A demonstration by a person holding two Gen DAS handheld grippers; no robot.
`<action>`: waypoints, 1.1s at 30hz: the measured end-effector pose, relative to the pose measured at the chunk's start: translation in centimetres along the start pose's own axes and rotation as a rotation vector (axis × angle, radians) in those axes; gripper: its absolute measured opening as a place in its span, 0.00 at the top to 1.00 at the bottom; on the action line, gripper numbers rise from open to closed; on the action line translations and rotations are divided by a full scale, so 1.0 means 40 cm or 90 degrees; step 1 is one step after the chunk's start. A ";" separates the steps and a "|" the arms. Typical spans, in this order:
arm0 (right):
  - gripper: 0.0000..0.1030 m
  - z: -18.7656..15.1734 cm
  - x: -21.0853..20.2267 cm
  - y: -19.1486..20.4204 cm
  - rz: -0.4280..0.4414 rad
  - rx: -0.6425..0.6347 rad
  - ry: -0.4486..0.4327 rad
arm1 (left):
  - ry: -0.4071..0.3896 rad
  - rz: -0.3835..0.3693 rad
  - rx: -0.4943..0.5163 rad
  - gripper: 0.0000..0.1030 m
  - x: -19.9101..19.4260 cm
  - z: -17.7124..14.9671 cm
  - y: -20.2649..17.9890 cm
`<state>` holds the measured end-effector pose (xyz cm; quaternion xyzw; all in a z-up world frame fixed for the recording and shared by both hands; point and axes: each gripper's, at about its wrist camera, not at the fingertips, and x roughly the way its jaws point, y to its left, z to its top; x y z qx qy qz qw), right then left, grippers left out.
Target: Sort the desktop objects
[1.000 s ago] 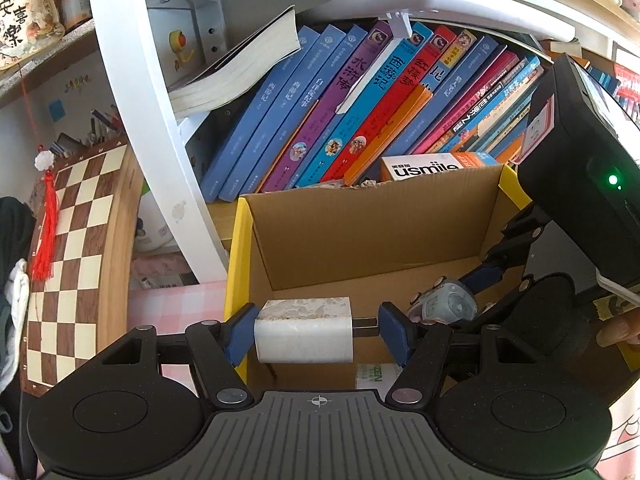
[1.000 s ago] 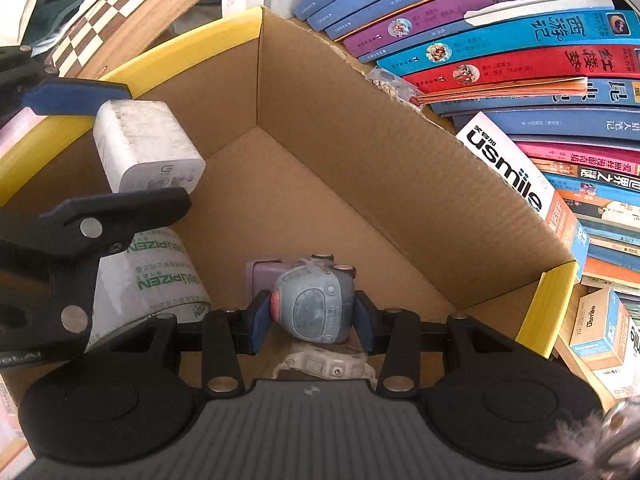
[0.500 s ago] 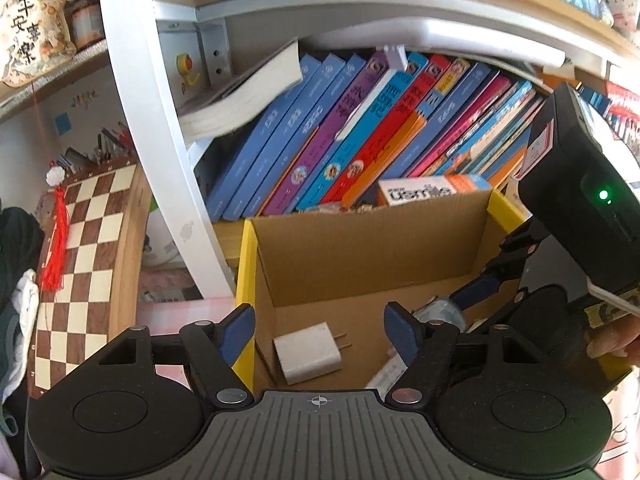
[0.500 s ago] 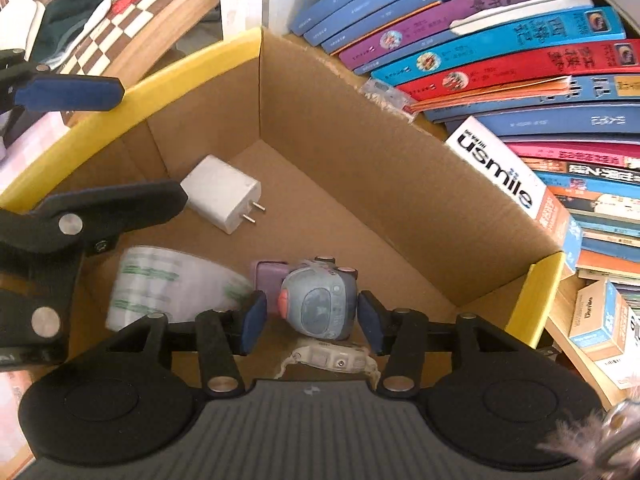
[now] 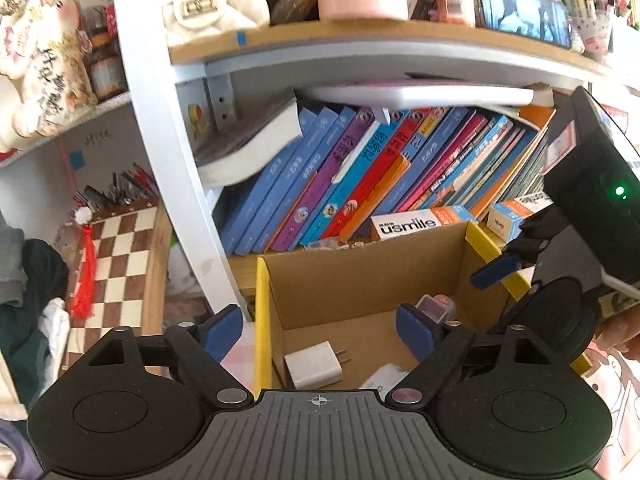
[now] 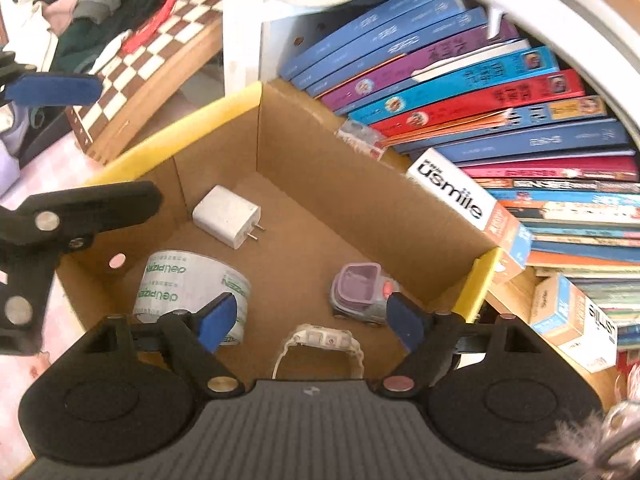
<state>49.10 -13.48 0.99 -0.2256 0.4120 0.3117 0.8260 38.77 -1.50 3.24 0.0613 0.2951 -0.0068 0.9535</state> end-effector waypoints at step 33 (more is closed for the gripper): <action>0.17 -0.221 -0.398 0.131 -0.061 0.126 -0.119 | -0.072 -0.046 0.017 0.13 -0.364 -0.113 0.078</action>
